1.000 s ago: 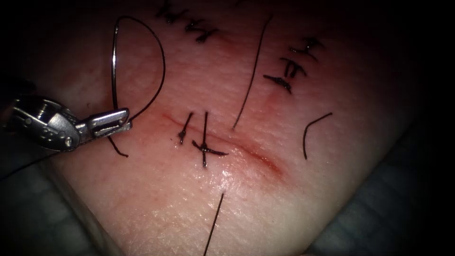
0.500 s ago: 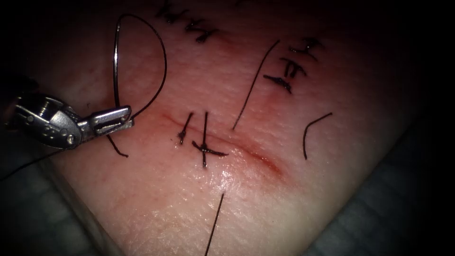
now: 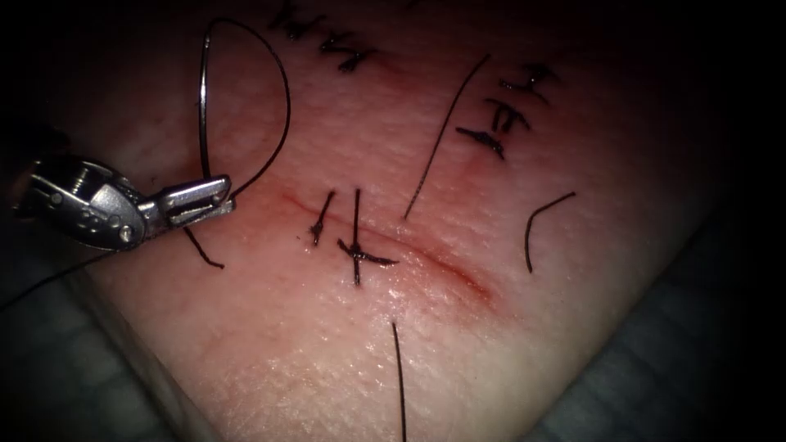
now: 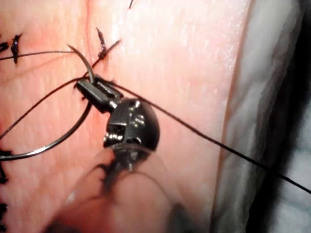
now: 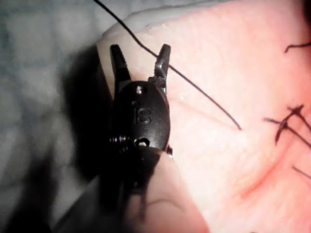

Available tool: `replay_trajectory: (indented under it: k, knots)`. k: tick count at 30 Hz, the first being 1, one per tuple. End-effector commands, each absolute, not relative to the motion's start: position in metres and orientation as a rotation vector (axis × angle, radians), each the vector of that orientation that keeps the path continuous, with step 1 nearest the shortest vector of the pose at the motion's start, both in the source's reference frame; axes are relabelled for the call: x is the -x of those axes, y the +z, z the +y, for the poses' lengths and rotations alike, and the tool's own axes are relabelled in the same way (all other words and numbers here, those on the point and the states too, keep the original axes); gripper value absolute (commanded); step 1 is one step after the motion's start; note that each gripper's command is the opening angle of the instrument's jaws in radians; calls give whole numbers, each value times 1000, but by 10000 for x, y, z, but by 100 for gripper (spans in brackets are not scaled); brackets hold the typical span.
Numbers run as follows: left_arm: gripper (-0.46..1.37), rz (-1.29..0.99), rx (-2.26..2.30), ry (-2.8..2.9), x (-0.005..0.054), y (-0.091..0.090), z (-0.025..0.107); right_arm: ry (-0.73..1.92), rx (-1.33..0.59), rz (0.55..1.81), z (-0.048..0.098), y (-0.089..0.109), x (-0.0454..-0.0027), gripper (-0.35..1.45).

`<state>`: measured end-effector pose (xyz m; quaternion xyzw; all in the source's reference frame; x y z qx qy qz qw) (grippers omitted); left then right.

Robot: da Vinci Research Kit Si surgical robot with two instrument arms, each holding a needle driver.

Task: Wound Closure
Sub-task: Pull the suture through the tissue using the right hand until a small length is left atop the wound.

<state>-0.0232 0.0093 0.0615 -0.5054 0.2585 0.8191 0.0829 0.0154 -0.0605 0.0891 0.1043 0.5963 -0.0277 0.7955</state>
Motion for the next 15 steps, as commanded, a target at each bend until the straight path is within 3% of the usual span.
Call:
replay_trajectory:
  k: [1, 11, 15]
  knots:
    - [-35, 761, 1514, 2453, 232, 615, 93, -65, -237, 1282, -604, 889, -151, 139]
    - [-35, 762, 1513, 2453, 232, 615, 93, -4, -177, 1336, -551, 864, -51, 125]
    - [-35, 762, 1516, 2453, 234, 615, 93, 15, -135, 1325, -522, 878, -35, 122]
